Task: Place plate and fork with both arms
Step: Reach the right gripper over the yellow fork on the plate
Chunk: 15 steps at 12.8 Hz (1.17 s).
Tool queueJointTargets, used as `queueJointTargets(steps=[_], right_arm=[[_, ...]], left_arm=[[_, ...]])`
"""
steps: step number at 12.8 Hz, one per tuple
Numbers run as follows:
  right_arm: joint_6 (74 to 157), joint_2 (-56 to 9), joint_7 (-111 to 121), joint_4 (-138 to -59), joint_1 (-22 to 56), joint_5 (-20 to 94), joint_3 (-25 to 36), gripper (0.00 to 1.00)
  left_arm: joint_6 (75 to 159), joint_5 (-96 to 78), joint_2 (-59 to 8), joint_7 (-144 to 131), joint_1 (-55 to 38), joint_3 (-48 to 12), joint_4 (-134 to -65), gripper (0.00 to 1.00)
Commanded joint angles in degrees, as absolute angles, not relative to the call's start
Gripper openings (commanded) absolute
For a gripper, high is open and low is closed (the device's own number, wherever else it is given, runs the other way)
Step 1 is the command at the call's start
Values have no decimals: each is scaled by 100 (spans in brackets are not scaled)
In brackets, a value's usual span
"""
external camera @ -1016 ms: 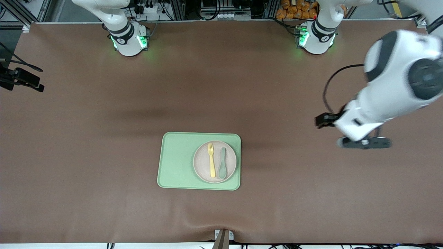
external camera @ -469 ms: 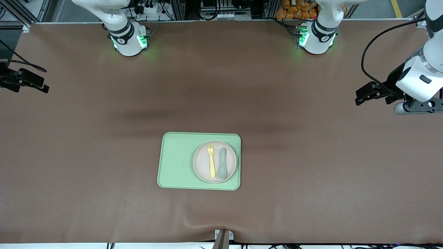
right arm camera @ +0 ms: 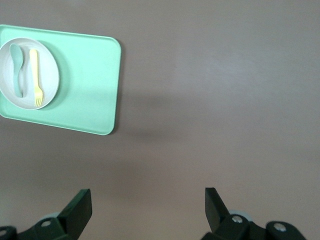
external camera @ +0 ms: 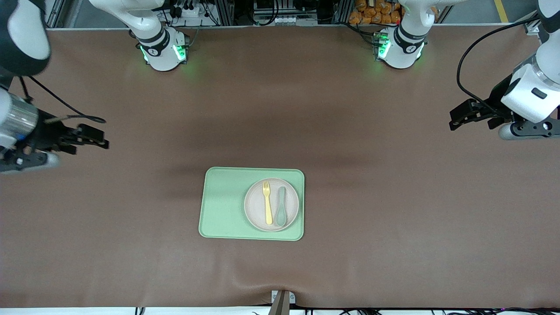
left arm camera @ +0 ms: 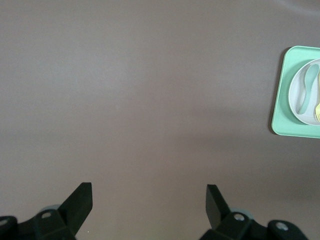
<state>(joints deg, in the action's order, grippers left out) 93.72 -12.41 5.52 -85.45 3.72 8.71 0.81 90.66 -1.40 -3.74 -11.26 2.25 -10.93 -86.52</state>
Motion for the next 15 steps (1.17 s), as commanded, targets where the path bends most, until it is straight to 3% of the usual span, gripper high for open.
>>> queueJointTargets(steps=[1, 4, 9, 13, 15], right_arm=[[9595, -1809, -109, -7955, 876, 967, 114, 100], [10473, -2353, -1212, -7814, 1440, 949, 105, 100], [10879, -3812, -2298, -6682, 2406, 845, 158, 100], [11925, -4647, -3085, -6496, 2953, 396, 149, 100], [12041, -5008, -3111, -6268, 3067, 396, 158, 88]], left_arm=[[9158, -237, -211, -1063, 299, -1134, -8851, 100], [9158, -237, -220, -1063, 299, -1143, -8851, 100], [9149, -246, -229, -1055, 308, -1134, -8851, 100], [9141, -246, -237, -1063, 316, -1134, -8868, 100], [9141, -246, -229, -1055, 316, -1134, -8877, 100]])
